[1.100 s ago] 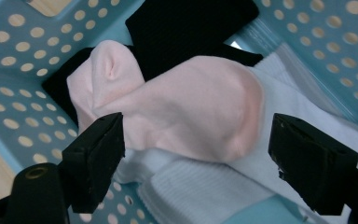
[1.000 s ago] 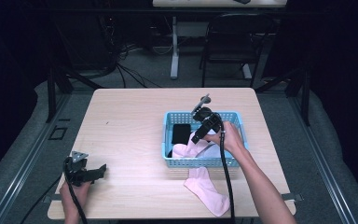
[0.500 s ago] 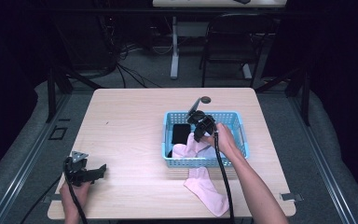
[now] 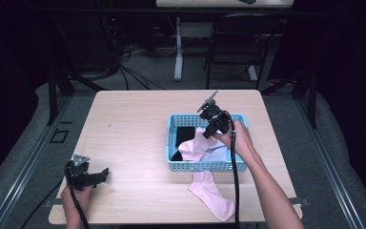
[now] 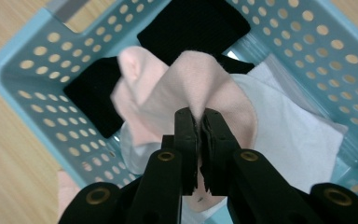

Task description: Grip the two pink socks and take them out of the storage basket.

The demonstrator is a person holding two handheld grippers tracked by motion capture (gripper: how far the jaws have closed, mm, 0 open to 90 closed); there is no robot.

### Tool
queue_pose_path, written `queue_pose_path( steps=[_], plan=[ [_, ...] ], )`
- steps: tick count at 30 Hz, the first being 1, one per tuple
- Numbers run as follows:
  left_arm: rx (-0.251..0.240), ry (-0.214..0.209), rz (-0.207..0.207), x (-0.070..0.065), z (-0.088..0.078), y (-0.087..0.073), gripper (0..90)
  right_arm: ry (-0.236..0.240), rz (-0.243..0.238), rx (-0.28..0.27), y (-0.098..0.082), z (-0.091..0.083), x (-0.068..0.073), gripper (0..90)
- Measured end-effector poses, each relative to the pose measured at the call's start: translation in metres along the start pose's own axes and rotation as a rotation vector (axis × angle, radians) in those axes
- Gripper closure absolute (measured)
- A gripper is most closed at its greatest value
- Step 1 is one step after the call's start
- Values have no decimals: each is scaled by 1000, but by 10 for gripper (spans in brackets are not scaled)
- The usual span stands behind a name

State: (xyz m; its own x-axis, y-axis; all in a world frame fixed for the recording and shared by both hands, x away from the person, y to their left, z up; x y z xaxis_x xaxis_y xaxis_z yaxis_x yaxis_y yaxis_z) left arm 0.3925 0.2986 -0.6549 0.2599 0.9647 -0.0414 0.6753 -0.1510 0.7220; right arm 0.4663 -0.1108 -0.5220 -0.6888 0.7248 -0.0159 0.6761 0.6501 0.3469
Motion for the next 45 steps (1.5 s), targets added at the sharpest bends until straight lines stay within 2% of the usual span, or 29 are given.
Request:
queue_pose_path(
  steps=[5,12,16,19,20,28,35,36,45],
  plan=[
    [0,0,0,0,0,0,46,1,3,-39,2,-16,2,858],
    [0,0,0,0,0,0,46,-4,31,-77,4,-34,-6,860],
    [0,0,0,0,0,0,46,-6,21,-77,4,-48,-5,860],
    [0,0,0,0,0,0,46,-10,30,-97,7,-56,-4,860],
    [0,0,0,0,0,0,46,-12,13,-82,6,-60,-4,860],
    [0,0,0,0,0,0,46,-10,6,-91,4,-70,-3,860],
    [0,0,0,0,0,0,46,12,9,-122,2,-84,-3,860],
    [0,0,0,0,0,0,46,14,-2,-110,1,-86,-3,860],
    [0,0,0,0,0,0,46,16,-17,-121,-2,-104,6,859]
  ],
)
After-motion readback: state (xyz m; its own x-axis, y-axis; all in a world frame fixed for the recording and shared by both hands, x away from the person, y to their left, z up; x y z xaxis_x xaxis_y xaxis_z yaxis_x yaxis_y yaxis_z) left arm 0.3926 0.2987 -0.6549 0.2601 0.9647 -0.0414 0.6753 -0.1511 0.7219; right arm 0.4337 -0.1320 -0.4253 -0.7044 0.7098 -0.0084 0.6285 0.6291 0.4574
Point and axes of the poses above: each handheld gripper's, and its own axes: z roughly forward along the jaws, y roughly out of its top, x roughly to its left, the point moved 9 cm from there along z, roughly forward along the jaws, and after that the axes turned 3 degrees about -y, right-handed, at the moved point
